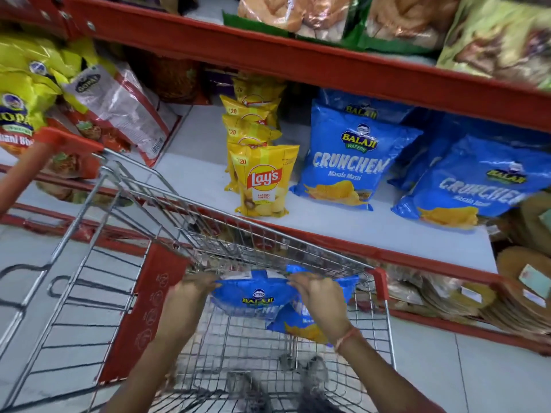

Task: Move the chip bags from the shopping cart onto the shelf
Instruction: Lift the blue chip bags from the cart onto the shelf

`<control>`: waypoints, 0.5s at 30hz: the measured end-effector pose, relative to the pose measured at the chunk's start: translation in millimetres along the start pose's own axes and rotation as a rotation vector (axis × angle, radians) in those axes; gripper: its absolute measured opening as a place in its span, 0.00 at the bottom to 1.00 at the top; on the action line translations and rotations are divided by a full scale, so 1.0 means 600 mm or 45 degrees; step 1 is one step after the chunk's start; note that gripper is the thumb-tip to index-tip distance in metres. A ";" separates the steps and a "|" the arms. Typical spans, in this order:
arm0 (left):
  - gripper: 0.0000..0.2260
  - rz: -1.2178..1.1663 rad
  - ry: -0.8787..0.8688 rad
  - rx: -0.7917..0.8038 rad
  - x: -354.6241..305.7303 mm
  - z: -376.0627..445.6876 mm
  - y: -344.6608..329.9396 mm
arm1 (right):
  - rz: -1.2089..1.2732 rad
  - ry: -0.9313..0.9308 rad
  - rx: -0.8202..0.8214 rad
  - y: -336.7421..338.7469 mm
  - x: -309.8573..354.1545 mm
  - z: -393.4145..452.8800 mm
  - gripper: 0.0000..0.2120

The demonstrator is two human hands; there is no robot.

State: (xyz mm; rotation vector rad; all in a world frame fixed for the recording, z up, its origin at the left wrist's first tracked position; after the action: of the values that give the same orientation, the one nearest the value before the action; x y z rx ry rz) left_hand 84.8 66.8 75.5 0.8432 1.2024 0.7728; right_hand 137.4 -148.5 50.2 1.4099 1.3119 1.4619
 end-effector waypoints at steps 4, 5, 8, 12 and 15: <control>0.09 -0.091 -0.046 -0.242 -0.072 0.033 0.097 | 0.281 0.076 -0.289 0.134 -0.014 -0.023 0.15; 0.08 -0.117 -0.055 -0.302 -0.087 0.044 0.115 | 0.336 0.094 -0.360 0.171 -0.019 -0.027 0.16; 0.07 -0.127 -0.161 -0.420 -0.145 0.084 0.158 | 0.452 0.126 -0.570 0.274 -0.042 -0.040 0.14; 0.06 -0.160 -0.261 -0.561 -0.219 0.150 0.194 | 0.516 0.109 -0.741 0.379 -0.089 -0.039 0.11; 0.07 -0.196 -0.338 -0.604 -0.270 0.206 0.193 | 0.518 0.089 -0.873 0.437 -0.127 -0.028 0.10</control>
State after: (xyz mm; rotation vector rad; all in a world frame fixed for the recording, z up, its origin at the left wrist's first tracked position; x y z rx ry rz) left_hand 167.6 -34.5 270.0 0.4374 0.7910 0.7520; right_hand 173.1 -285.6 284.1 1.1891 0.4672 1.9897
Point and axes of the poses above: each hand's wrist, its own z-axis towards the middle knuckle, its own y-axis out of the back of the hand, x = y × z, the point moved 10 cm from there along z, towards the middle knuckle, and after that the axes turned 13 degrees about -y, right-handed, at the moved point
